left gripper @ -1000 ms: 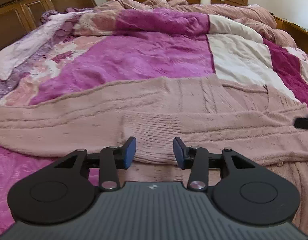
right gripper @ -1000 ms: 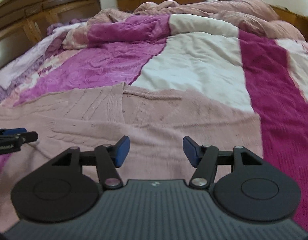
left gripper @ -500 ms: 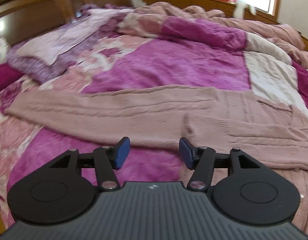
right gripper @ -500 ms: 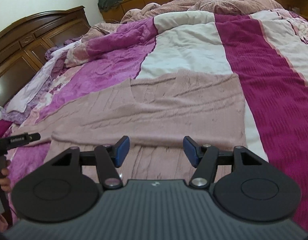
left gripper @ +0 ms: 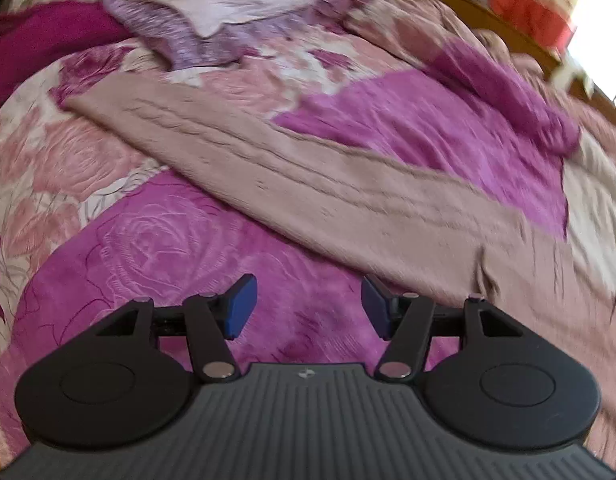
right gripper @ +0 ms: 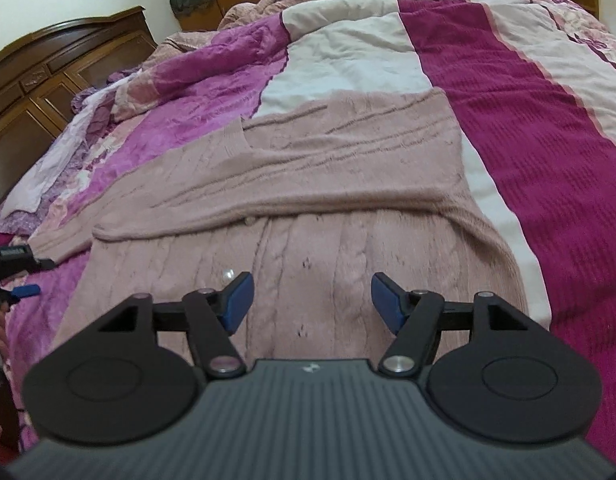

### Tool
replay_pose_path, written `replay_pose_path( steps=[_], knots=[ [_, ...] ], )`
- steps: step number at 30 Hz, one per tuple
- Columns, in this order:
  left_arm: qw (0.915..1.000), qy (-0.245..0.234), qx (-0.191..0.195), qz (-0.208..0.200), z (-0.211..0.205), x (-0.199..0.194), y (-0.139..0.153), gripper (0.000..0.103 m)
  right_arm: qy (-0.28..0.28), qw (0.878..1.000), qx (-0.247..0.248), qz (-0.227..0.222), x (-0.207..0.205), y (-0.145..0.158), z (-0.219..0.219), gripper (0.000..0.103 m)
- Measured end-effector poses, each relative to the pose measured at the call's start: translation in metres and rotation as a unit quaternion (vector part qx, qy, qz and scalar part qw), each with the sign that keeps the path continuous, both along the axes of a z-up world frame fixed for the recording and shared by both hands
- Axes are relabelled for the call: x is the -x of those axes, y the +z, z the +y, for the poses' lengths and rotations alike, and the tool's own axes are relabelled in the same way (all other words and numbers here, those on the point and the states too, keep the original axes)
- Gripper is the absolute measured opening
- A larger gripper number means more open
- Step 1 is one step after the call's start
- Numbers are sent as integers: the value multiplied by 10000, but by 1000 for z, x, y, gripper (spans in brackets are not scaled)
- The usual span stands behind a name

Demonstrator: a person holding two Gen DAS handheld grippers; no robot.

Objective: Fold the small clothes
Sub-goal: 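Grasp the sleeve cuff with the left tool and fold it across the body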

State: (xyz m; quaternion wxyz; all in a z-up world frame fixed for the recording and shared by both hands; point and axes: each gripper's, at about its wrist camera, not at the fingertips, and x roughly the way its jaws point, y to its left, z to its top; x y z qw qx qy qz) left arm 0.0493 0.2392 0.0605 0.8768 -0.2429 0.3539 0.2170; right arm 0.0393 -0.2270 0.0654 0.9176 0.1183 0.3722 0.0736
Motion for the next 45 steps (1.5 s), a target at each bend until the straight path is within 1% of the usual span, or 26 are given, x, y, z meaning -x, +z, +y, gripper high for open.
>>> replay_pose_path(
  steps=[4,8,12,15,20,24,25,26,27,28,29,31,34,39,45],
  knots=[
    [9989,348,289,-158,19,0,-5,65,31,9999,17,110,4,-8,1,67],
    [9954,657,617,-338,39,-3,-11,65,-5,9999,44,155,7,-11,0,67],
    [9927,874,725,-401,53,-13,-17,65,-40,9998,61,184,9,-12,3,67],
    [9919,967,668,-483,62,-24,-19,65,-26,9997,106,223,9,-14,6,67],
    [9928,989,441,-514,75,-49,-23,65,-45,9996,103,240,11,-15,6,67],
    [9965,697,184,-423,78,-64,-22,65,-95,9997,81,215,11,-13,4,67],
    [9971,618,121,-415,78,-66,-22,62,-118,9997,64,199,12,-13,3,67],
    [9976,550,52,-412,78,-67,-21,52,-139,9997,43,185,12,-12,2,67],
    [9978,508,4,-423,78,-68,-21,46,-153,9997,24,176,11,-12,1,67],
    [9979,477,-31,-437,78,-68,-20,31,-168,9997,5,166,11,-12,1,67],
    [9978,466,-15,-467,79,-66,-20,21,-181,9997,-7,153,12,-11,1,67],
    [9969,485,80,-608,82,-61,-19,13,-194,9997,-17,122,12,-11,1,67],
    [9948,436,188,-901,82,-51,-11,11,-206,9998,-39,67,13,-9,1,67],
    [9901,117,166,-1390,71,-44,21,10,-277,9996,-102,17,15,-7,-1,67],
    [9797,-478,-81,-1948,32,-45,69,10,-323,9994,-146,-25,18,-6,-3,67]
  ],
)
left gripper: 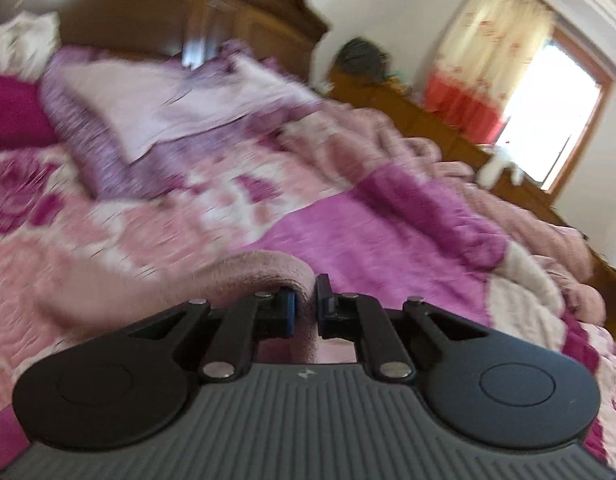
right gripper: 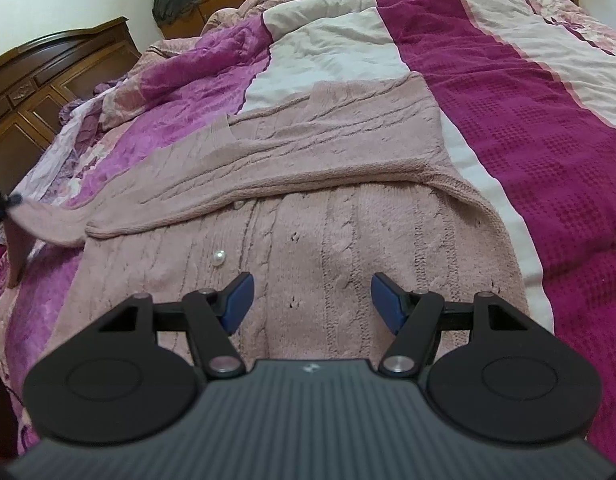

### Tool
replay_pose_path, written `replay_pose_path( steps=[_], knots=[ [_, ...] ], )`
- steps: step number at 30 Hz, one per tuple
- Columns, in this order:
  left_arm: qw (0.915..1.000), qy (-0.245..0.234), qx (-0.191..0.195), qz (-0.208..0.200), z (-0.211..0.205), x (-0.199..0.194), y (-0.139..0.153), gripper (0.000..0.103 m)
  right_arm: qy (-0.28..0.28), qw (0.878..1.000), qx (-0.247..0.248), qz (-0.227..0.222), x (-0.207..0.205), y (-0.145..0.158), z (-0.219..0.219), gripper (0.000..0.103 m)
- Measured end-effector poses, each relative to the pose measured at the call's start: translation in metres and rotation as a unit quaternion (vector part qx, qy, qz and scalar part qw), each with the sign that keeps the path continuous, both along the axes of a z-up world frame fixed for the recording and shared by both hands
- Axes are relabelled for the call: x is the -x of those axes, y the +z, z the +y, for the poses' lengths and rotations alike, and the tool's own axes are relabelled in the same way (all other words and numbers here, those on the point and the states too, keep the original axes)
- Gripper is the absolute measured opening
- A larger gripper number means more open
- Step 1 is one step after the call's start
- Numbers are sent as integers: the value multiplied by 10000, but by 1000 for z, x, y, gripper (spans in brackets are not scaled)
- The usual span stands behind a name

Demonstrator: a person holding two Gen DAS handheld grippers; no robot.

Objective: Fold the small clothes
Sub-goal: 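Grasp the sleeve cuff with the left tool and fold it across the body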

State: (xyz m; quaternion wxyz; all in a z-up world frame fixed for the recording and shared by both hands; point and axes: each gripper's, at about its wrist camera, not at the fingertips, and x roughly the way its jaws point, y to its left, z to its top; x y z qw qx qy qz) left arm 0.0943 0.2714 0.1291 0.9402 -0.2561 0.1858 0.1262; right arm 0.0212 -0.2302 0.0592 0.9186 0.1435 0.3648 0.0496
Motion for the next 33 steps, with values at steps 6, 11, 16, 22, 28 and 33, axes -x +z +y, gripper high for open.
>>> replay_pose_path(
  steps=[6,11,16,22,28,33],
  knots=[
    [9979,-546,-125,-321,-54,-5,37,10,-100,9999,-60,-55,3,2,-5,67],
    [9933,-1037,-287,-428,-106,-15,52,10,-171,9997,-135,-111,6,3,-9,67],
    [9860,-1507,-631,-339,-168,-25,51,10,-203,9995,-207,-131,7,2,-12,67],
    [9770,-2053,-573,21,-228,-41,24,10,-247,9993,-272,-110,7,-1,-16,67],
    [9652,-2428,-811,531,-276,-58,-22,11,-351,9988,-339,-99,6,-4,-25,67],
    [9558,-2664,-860,899,-292,-71,-59,11,-422,9984,-381,-32,5,-9,-30,67]
  ],
)
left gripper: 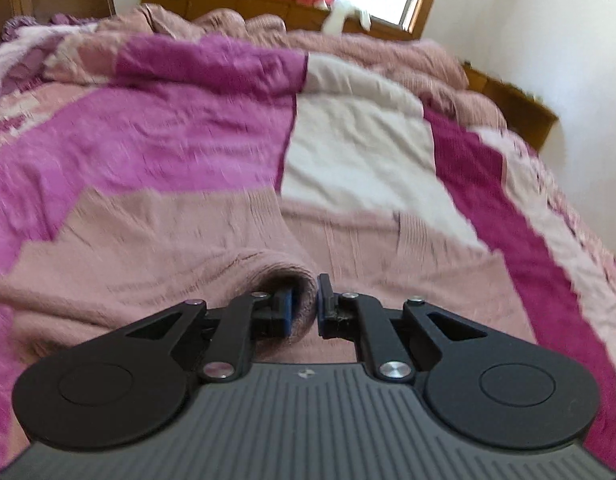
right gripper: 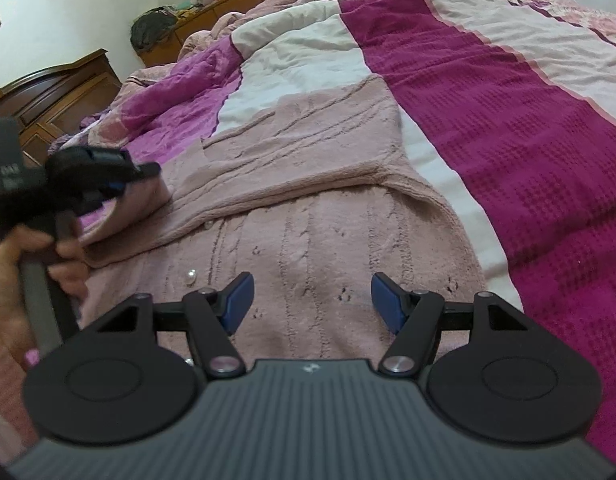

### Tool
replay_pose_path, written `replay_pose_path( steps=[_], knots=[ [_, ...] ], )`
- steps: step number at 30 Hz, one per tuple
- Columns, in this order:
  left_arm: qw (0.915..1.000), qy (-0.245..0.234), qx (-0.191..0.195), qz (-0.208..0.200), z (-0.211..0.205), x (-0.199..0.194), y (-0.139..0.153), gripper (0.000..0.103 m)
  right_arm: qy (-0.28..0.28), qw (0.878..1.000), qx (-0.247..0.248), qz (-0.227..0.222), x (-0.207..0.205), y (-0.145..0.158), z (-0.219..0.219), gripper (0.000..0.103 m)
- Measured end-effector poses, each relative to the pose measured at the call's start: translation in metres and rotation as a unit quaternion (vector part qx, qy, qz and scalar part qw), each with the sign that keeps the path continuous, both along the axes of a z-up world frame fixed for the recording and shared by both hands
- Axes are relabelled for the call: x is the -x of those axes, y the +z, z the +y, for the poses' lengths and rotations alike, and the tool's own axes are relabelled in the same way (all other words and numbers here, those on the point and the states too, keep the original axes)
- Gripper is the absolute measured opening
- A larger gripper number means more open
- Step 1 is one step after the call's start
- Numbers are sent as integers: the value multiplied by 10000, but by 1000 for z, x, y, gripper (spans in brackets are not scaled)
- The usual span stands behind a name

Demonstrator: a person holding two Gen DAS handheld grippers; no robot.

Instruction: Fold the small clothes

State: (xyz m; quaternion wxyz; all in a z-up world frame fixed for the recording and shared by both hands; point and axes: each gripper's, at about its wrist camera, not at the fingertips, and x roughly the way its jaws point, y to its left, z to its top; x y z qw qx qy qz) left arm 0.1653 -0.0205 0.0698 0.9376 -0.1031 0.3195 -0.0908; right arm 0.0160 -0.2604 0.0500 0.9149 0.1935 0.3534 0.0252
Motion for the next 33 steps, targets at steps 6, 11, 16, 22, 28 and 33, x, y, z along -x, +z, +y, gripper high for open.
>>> replay_pose_path(
  steps=[6,11,16,22,28,33],
  knots=[
    [9983,-190,-26,556,-3,-7,-31,31,20,10000,-17,33,0,-3,1,67],
    [9974,-371,-106,615,-6,0,-27,51,38,10000,-18,28,0,-2,2,67],
    [9967,-338,-244,696,2,23,-9,56,137,9999,56,-82,-3,6,6,67],
    [9963,-21,-522,679,44,71,8,57,505,9980,176,-336,-15,24,25,67],
    [9909,717,-797,815,99,98,16,57,1139,9912,289,-602,-36,42,71,67],
    [9865,1089,-774,951,133,110,16,57,1762,9811,294,-743,-62,52,124,67]
  ],
)
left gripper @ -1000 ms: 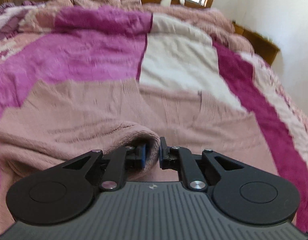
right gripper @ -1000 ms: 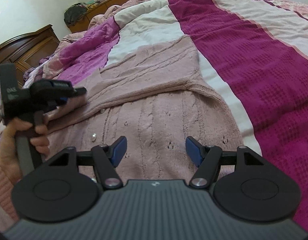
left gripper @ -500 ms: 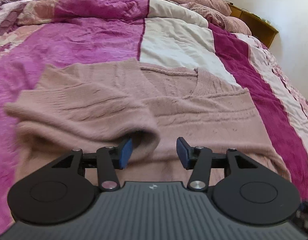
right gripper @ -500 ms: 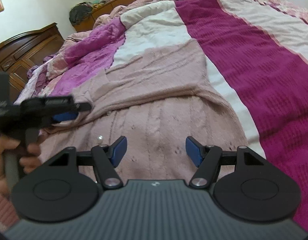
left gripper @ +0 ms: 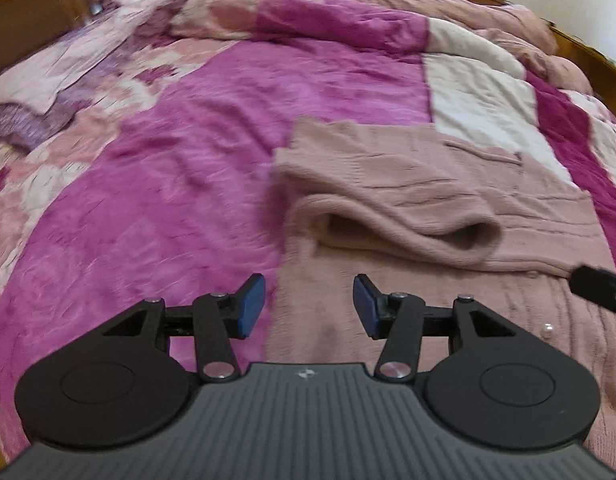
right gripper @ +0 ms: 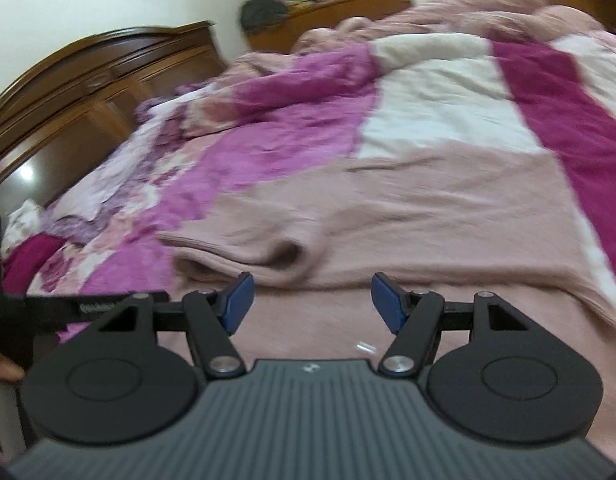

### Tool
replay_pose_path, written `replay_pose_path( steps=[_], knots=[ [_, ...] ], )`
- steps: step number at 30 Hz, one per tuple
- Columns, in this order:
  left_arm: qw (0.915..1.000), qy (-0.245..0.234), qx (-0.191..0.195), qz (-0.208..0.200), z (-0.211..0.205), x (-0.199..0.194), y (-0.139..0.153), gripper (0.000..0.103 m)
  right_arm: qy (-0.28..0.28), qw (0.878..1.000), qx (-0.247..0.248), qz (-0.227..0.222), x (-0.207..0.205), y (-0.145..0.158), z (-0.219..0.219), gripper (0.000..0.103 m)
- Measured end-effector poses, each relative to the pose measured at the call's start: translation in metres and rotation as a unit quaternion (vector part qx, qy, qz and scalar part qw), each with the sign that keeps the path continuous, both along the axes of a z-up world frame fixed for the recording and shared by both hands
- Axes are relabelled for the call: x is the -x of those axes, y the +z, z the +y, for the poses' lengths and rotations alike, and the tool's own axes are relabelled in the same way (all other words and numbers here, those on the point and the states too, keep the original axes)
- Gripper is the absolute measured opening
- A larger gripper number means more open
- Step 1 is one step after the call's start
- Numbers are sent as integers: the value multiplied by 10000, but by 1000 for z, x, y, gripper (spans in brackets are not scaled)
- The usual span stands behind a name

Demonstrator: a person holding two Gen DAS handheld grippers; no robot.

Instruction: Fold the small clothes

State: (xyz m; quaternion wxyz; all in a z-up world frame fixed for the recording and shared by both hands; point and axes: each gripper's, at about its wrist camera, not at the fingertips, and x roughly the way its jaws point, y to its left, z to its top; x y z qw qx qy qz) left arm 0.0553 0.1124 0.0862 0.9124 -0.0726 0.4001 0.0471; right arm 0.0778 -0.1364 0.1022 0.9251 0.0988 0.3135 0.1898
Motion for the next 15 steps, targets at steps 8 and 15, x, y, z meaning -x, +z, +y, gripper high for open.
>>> replay_pose_path(
  steps=[8,15],
  knots=[
    [9989,422,50,195,32,10,-9,57,786,9969,64,-65,-41,2,75,67],
    [9980,580,167,200,44,11,-12,57,1322,9910,81,211,-78,-5,125,67]
  ],
)
